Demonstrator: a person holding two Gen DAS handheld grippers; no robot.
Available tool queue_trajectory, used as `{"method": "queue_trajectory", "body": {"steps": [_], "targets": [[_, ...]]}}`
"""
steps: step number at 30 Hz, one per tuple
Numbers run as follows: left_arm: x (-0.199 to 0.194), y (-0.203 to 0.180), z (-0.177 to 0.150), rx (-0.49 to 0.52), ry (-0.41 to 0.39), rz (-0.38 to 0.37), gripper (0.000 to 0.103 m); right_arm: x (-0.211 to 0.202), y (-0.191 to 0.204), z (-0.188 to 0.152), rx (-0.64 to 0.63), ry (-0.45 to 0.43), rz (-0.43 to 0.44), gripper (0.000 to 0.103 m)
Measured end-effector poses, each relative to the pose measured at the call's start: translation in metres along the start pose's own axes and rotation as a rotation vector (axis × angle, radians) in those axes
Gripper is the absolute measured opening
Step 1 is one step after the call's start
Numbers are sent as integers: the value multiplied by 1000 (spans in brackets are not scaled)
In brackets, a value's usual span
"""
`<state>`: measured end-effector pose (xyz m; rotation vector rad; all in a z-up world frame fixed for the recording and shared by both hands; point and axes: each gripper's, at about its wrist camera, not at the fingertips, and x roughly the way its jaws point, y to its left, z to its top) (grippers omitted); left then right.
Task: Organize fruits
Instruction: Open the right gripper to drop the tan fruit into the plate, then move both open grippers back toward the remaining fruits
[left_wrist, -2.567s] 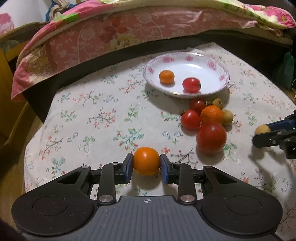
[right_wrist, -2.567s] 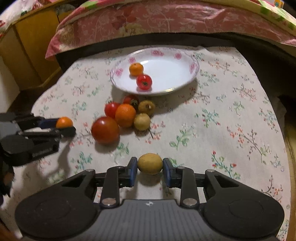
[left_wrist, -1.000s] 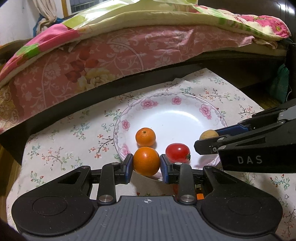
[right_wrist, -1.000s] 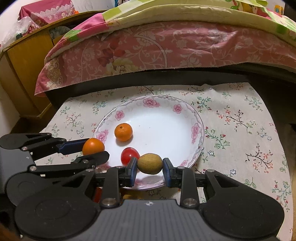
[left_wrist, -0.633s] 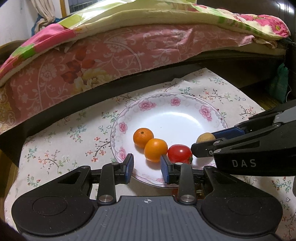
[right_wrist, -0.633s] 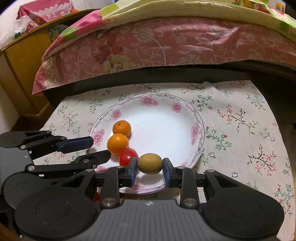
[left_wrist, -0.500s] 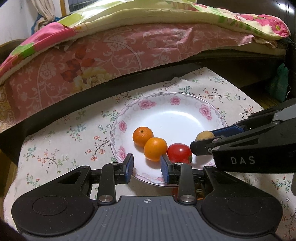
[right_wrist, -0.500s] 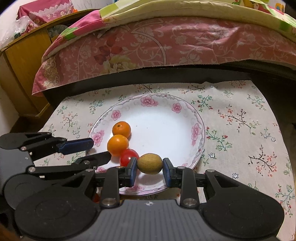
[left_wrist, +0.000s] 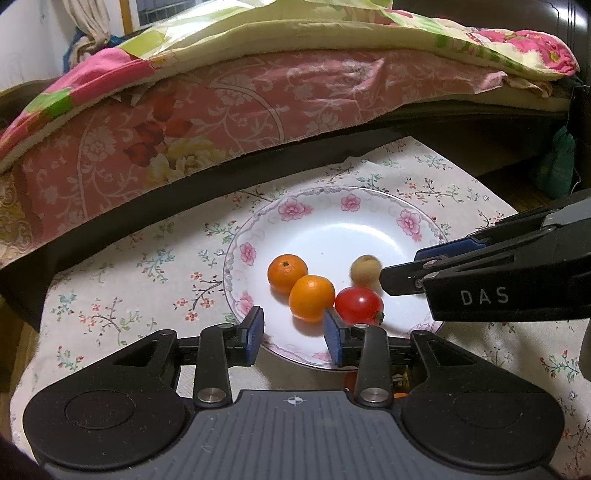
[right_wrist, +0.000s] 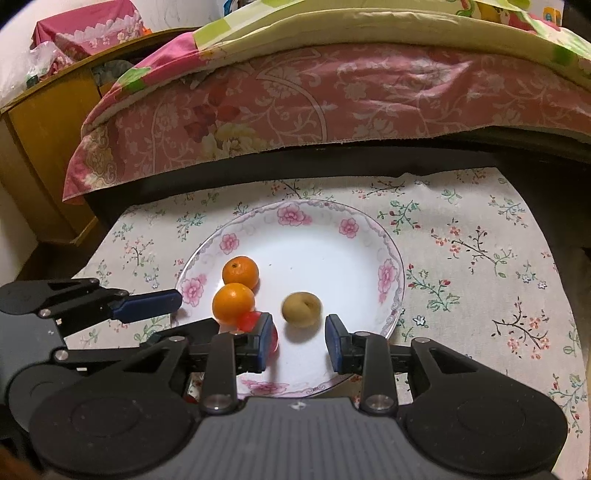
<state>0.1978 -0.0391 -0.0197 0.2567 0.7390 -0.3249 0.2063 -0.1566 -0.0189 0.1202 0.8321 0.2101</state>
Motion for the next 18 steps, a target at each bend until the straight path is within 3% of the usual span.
{"method": "queue_trajectory", "body": {"steps": [18], "targets": [[-39, -3, -6, 30, -20, 11, 59, -28, 9, -8, -1, -14, 11, 37]]}}
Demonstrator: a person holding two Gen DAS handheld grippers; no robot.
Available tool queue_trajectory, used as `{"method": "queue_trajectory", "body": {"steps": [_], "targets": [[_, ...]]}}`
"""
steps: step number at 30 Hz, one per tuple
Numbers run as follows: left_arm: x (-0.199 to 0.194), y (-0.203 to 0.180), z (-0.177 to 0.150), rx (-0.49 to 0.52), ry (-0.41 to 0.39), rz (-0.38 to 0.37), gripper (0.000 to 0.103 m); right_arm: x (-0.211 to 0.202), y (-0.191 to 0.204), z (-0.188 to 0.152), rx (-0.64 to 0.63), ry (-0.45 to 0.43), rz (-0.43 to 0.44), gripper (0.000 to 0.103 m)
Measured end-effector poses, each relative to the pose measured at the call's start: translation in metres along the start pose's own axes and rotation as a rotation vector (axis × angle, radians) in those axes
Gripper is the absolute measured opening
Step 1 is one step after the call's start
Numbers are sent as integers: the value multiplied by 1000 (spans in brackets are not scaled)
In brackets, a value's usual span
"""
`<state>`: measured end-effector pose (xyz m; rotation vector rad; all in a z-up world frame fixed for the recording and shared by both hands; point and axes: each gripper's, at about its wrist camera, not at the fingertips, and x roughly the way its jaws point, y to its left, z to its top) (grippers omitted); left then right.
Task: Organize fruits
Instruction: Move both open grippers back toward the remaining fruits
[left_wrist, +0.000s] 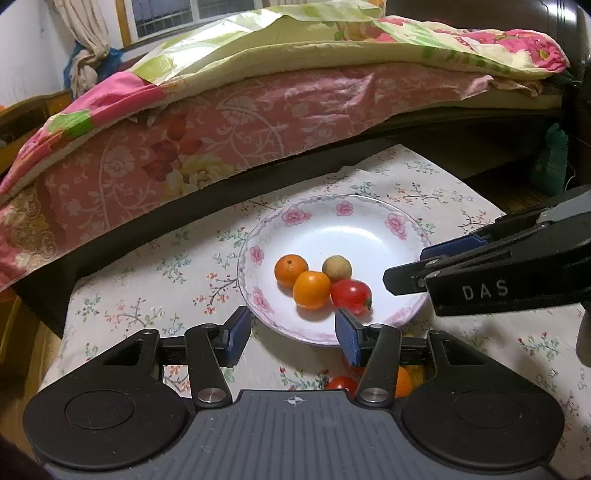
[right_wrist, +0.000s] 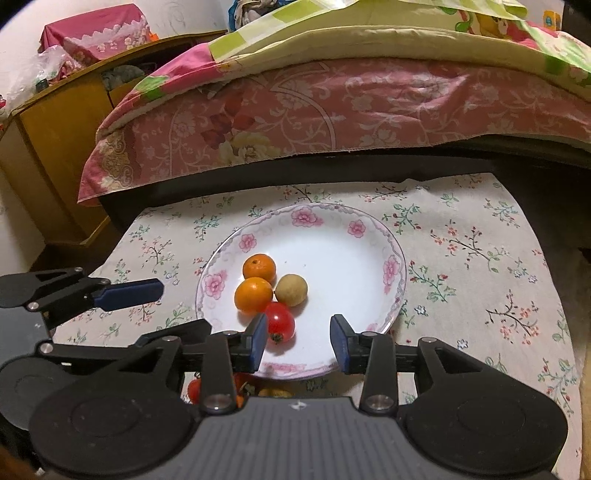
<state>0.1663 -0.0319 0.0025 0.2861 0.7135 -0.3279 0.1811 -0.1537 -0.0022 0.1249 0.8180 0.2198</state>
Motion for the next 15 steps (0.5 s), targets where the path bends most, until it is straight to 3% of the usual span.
{"method": "queue_trajectory", "body": {"steps": [15], "targets": [[-26, -17, -32, 19, 49, -56, 67, -27, 4, -26, 35, 44, -2, 38]]}}
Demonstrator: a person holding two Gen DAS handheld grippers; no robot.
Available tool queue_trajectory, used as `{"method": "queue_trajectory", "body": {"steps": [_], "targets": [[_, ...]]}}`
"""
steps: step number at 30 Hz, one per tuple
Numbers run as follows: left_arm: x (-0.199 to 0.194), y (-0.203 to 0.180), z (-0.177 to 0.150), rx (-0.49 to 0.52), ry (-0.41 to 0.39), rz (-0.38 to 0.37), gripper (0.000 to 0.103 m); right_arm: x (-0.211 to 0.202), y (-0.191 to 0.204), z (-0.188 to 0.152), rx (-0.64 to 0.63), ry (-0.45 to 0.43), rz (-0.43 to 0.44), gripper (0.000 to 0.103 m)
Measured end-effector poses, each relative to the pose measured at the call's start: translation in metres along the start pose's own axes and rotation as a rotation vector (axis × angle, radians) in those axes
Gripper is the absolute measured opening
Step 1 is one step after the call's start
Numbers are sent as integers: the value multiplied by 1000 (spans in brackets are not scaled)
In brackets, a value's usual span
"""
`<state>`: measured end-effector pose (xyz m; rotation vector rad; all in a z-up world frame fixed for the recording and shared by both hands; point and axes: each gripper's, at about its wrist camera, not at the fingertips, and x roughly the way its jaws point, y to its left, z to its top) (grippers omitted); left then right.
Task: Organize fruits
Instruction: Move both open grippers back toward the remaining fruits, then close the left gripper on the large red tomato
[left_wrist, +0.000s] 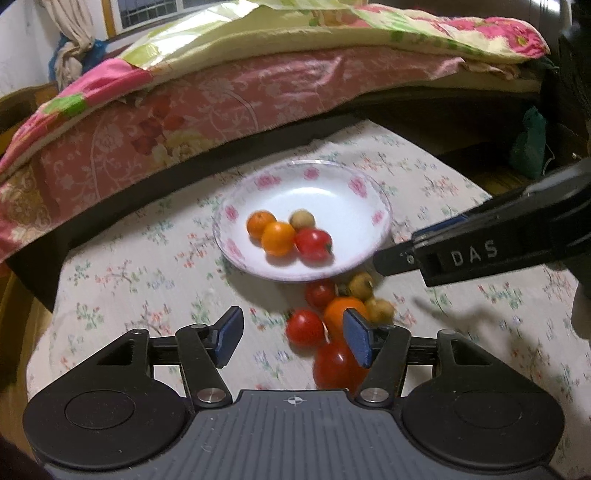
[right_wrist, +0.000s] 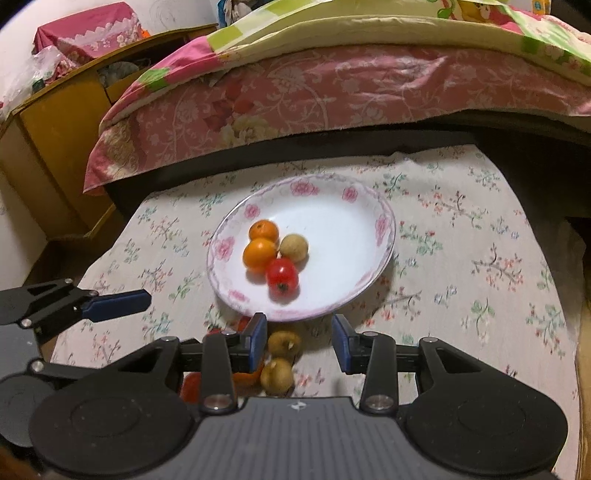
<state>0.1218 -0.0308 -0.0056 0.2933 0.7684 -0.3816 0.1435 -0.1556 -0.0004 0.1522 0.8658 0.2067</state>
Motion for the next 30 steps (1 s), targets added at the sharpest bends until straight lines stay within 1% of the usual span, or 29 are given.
{"method": "queue_trajectory", "body": {"steps": [5, 9, 11, 18, 22, 25, 27, 30], "targets": [[0, -8, -11, 6, 23, -25, 69, -10, 4, -10, 10, 10, 17, 39], [5, -13, -16, 19, 40, -37, 69, -16, 5, -17, 31, 18, 27, 45], [9, -15, -18, 19, 48, -42, 69, -15, 6, -19, 27, 27, 34, 46], [27, -20, -28, 38, 74, -50, 67, -3, 4, -25, 14, 71, 10, 46], [32, -19, -28, 30, 63, -45, 66, 3, -4, -27, 32, 98, -11, 46], [34, -18, -27, 18, 57, -47, 61, 6, -7, -27, 41, 110, -14, 46], [33, -19, -27, 15, 54, -66, 50, 7, -7, -28, 39, 114, -11, 46], [31, -21, -28, 32, 50, -63, 50, 8, -6, -28, 33, 117, -8, 46]]}}
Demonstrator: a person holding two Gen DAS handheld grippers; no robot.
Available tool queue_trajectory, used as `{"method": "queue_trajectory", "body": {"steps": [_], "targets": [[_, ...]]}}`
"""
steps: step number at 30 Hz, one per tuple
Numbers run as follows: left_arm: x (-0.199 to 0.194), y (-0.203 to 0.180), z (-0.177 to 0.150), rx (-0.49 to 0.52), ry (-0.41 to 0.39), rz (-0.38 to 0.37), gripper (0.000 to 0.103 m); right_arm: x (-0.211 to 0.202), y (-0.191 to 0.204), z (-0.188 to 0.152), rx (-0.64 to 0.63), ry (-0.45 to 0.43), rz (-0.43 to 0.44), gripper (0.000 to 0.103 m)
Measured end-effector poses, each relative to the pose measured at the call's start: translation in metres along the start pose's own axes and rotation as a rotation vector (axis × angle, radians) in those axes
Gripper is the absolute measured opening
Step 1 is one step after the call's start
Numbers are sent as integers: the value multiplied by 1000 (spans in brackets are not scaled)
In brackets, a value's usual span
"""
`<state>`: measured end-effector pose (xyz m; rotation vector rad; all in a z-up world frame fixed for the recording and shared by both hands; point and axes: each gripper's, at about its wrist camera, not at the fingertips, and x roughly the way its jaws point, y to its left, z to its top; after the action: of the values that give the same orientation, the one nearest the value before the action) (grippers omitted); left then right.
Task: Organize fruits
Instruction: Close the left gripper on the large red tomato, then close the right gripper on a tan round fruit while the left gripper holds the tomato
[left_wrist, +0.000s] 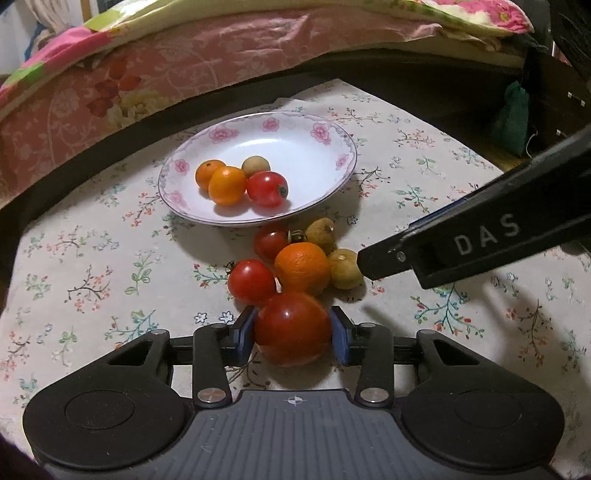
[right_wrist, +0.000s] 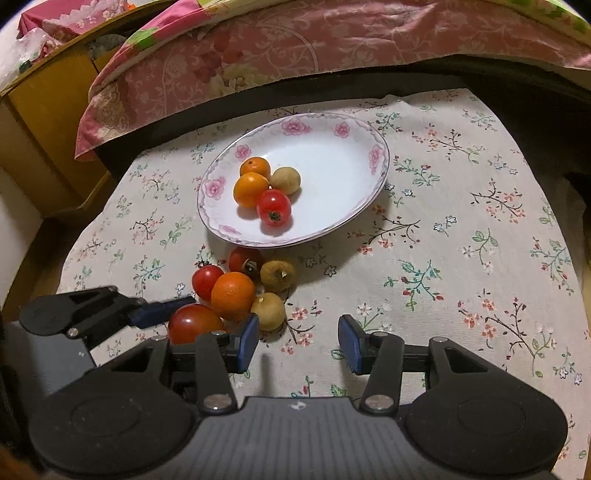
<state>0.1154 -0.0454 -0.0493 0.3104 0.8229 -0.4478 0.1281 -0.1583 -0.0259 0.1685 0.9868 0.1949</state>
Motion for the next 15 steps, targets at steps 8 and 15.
{"method": "queue_trajectory", "body": {"steps": [8, 15], "targets": [[-9, 14, -6, -23, 26, 12, 50, 3, 4, -3, -24, 19, 19, 46], [-15, 21, -12, -39, 40, 5, 50, 10, 15, -8, -80, 36, 53, 46]]}}
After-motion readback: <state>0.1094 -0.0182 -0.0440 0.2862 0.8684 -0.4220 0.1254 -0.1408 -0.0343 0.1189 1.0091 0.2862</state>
